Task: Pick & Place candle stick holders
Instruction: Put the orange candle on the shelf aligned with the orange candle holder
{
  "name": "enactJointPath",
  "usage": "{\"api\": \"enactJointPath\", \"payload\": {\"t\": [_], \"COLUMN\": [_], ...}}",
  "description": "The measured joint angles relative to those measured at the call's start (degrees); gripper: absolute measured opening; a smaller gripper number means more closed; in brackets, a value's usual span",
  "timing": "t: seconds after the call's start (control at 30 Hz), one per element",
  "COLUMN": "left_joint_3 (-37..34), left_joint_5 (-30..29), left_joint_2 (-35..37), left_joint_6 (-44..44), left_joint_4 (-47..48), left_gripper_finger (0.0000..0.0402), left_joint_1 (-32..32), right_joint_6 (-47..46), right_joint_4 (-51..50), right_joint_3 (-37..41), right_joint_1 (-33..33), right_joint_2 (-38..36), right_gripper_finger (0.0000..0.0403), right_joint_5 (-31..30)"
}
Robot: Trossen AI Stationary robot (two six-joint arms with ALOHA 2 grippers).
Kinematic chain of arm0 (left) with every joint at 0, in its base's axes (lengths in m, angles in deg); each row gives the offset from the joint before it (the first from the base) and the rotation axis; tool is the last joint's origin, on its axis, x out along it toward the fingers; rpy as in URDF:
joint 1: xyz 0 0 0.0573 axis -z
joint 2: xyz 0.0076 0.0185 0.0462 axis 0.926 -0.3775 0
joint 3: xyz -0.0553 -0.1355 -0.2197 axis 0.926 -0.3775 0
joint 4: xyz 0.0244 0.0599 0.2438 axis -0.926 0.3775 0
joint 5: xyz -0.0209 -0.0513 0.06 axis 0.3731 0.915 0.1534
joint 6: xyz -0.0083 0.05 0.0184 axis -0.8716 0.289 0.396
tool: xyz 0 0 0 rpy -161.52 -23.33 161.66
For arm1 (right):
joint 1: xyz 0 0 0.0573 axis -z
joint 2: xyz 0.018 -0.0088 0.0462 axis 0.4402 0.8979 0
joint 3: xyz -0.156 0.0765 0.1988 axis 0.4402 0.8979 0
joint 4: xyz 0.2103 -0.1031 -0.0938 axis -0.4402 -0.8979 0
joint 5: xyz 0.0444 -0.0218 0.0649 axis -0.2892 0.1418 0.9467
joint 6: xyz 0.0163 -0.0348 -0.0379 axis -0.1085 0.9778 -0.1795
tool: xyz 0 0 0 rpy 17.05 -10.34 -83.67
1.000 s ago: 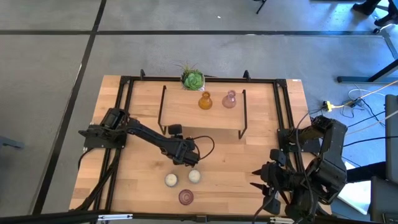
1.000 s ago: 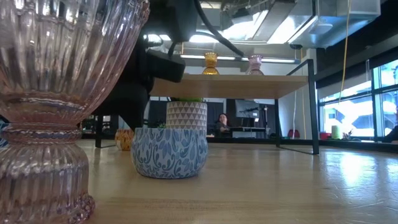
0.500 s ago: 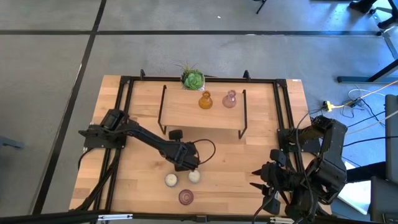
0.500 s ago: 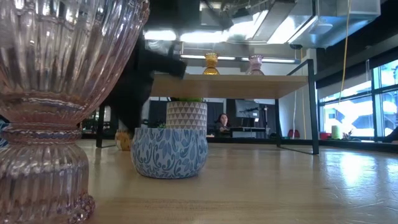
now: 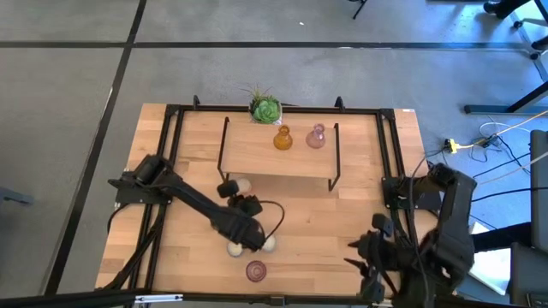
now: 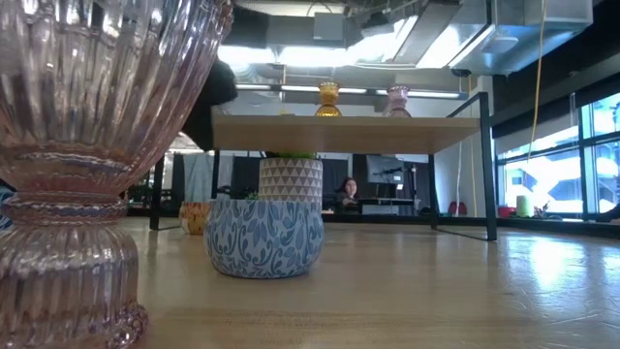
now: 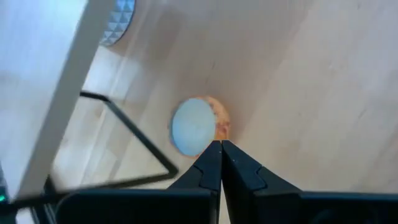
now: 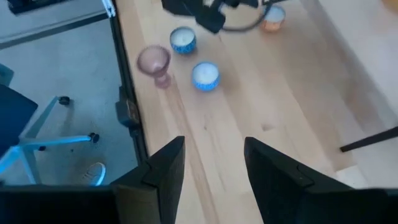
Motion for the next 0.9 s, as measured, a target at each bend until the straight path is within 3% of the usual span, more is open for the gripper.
{"api": "enactJointPath", "payload": {"t": [0.13, 0.3, 0.4, 0.57, 0.73, 0.9], "left_joint_3": [-0.05, -0.32, -2.76, -6.26, -6.66, -9.04], "left_joint_5": [0.64, -1.00, -0.09, 2.32, 2.09, 6.77], "left_joint_2": [-0.02, -0.02, -0.03, -0.11, -0.09, -0.07], "left_joint_6": [0.60, 4.22, 6.67, 11.60, 13.87, 16.31], "left_joint_4": [-0.75, -1.45, -6.71, -14.28, -12.00, -13.68], "left_gripper_finger": [0.0002, 0.0002, 0.0002, 0.0002, 0.0004, 0.0023], "left_joint_1": [0.70, 0.05, -1.02, -2.61, -3.89, -5.55], "right_joint_6": [-7.45, -19.73, -24.88, -25.03, -24.99, -25.68], "right_joint_4": [0.18, 2.63, 5.41, 9.51, 8.69, 7.84], "right_joint_3": [4.97, 15.62, 20.10, 21.91, 21.96, 21.98], "right_joint_1": [-4.52, -7.78, -8.82, -8.90, -8.94, -8.53], "right_joint_2": [1.77, 1.96, 1.98, 1.96, 1.96, 1.96], "right_gripper_finger": [0.0169, 0.0169, 0.0169, 0.0169, 0.0169, 0.0169], "right_joint_5": [-2.64, -2.05, -0.92, -1.33, -3.70, -5.42]}}
